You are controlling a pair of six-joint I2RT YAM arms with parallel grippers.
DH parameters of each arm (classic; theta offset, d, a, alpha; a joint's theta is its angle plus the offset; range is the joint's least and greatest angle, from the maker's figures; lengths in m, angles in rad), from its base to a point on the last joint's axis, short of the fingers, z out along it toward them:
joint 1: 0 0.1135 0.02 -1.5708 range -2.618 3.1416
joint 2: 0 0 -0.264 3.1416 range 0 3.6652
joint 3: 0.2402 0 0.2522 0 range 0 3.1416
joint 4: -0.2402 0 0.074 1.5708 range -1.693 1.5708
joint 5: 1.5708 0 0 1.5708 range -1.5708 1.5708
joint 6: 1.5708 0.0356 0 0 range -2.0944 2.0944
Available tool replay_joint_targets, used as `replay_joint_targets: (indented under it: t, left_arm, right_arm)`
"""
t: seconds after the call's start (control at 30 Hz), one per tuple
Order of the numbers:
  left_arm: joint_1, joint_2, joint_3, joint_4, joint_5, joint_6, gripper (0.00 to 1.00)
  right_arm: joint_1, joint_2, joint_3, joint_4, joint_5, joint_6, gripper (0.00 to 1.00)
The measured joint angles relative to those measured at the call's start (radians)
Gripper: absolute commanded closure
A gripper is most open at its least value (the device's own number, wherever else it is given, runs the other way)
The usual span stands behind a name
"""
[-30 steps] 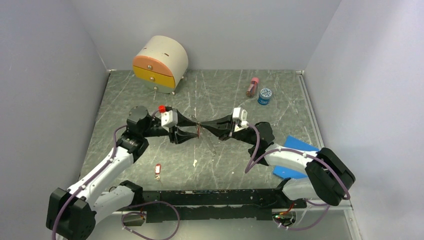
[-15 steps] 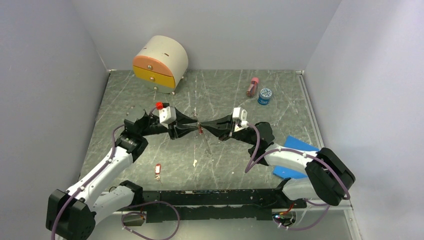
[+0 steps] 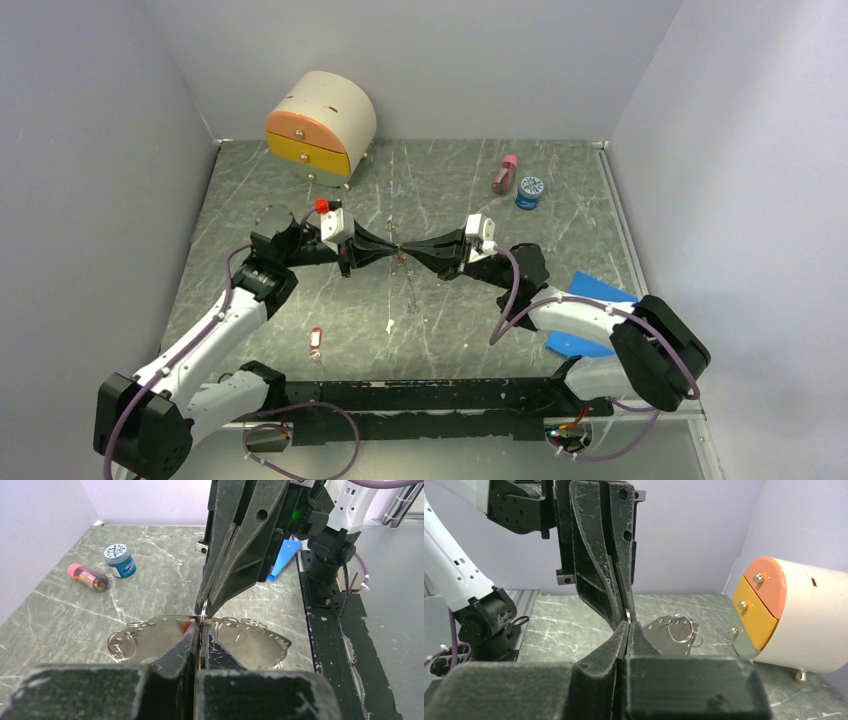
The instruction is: Put the keys on the keyring
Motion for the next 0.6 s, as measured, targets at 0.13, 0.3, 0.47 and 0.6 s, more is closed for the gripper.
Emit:
replay_joint_targets:
  t: [0.13,0.3,0.47,0.6]
  left_arm:
    - [0.0,-0.001,0.038,-0.094,-0.003,0.023,0.97]
    - [0.0,-0.002,0.122,-0.294,-0.035,0.102,0.97]
    - [0.0,0.008,0.238,-0.537,-0.079,0.211,0.97]
    - [0.0,0.053,0.362,-0.772,-0.119,0.332,0.97]
  right_arm:
    - [0.0,-0.001,0.006,-0.019,0.0,-0.014,0.78]
    - [-0.002,-0.021,0.007,-0.072,0.004,-0.042,0.53]
    - [-0.006,-0.065,0.011,-0.167,-0.001,-0.099,0.47]
    - [-0.007,-0.082,0.05,-0.298,-0.017,-0.179,0.45]
